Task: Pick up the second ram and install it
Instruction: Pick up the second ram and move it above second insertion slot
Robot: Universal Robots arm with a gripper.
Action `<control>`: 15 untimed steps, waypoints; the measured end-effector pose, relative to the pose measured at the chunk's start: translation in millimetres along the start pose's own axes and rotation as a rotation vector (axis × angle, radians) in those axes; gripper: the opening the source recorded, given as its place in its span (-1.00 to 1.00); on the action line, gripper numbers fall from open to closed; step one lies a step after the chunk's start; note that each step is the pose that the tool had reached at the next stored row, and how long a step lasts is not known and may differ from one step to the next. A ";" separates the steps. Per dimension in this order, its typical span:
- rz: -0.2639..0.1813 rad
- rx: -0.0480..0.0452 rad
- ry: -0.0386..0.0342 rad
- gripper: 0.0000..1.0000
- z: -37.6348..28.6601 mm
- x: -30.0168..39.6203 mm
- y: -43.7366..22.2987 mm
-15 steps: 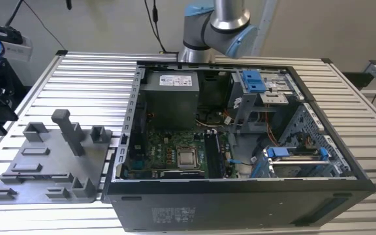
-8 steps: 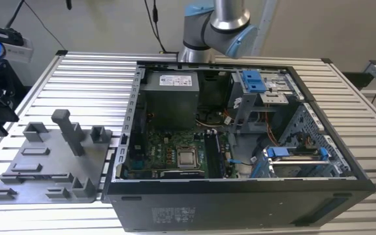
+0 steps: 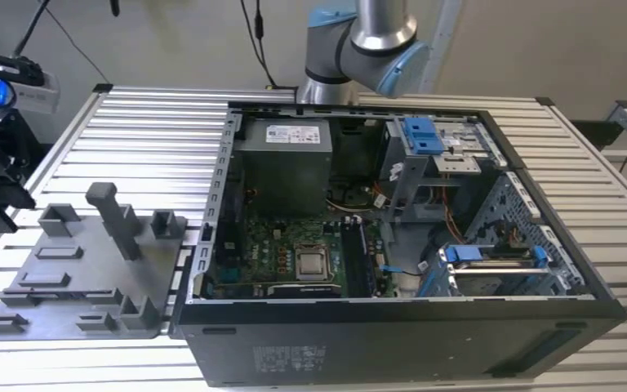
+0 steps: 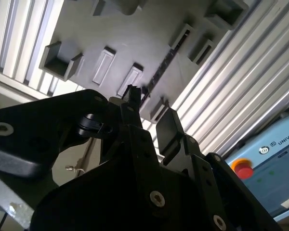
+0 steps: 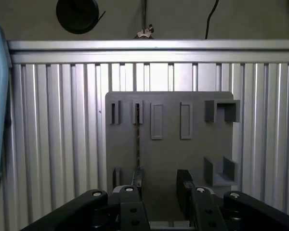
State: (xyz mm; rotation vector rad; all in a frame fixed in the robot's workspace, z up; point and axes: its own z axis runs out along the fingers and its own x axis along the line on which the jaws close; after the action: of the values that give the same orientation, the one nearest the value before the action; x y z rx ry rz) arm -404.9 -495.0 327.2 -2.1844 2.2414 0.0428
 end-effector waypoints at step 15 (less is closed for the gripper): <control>-0.004 0.0080 0.0000 -0.16 22.8 0.8 -0.3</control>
State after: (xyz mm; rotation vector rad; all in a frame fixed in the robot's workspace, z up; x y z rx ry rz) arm -404.9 -495.2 304.4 -2.1853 2.2328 0.0338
